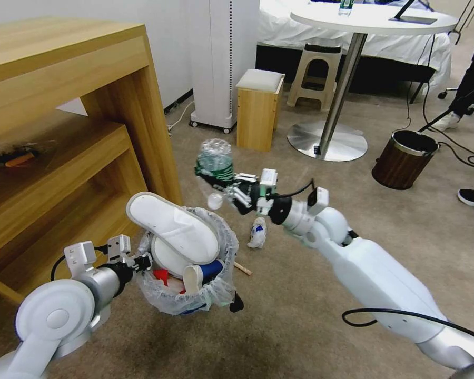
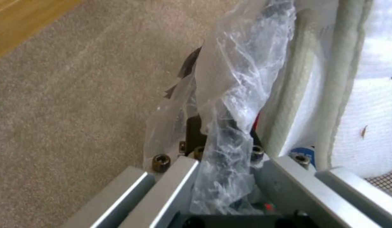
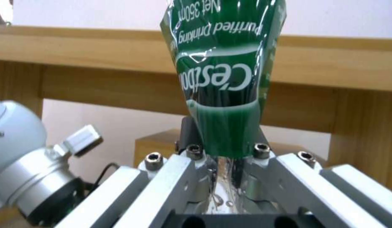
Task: Pick up the trash bin and place the garbage on the floor into it.
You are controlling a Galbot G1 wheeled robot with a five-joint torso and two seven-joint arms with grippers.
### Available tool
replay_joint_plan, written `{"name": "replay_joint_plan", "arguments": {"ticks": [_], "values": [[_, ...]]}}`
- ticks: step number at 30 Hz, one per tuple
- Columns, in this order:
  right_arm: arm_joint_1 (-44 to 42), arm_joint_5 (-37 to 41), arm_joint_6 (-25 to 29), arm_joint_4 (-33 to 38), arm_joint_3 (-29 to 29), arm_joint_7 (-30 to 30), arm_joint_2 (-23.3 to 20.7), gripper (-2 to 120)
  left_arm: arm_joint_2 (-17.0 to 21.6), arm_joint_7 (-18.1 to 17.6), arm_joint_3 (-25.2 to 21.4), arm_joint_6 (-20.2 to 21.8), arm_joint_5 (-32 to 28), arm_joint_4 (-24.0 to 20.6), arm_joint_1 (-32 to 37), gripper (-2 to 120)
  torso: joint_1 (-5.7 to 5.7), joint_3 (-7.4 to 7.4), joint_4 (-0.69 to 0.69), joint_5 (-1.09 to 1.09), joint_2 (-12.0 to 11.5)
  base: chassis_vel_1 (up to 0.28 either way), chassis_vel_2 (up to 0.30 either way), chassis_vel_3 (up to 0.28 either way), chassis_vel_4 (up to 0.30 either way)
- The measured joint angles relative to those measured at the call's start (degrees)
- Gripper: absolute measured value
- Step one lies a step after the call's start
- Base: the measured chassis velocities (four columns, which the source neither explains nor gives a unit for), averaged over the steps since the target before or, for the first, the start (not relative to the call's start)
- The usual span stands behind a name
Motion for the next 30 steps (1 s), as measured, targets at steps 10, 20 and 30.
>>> {"name": "replay_joint_plan", "arguments": {"ticks": [10,20,30], "values": [[0.22,-2.31,0.63,-5.44,-1.48,-1.38,0.86,4,0.43,0.00,-0.14,0.00,-0.50,-0.32,-0.33,0,0.00,0.00,-0.01,0.01,0.00,0.000,0.000,0.000,0.000],[0.00,-2.50,1.50,-7.58,-4.17,-3.22,4.44,4,0.09,-0.02,1.19,0.00,-0.65,-0.74,-1.21,0,0.00,0.00,-0.01,0.01,0.00,0.000,0.000,0.000,0.000],[0.12,-2.40,1.63,-7.18,-5.37,-6.13,3.44,4,-0.25,-0.11,1.45,-0.01,-0.45,-0.19,-1.73,0,0.00,0.00,0.00,0.00,0.00,0.000,0.000,0.000,0.000]]}}
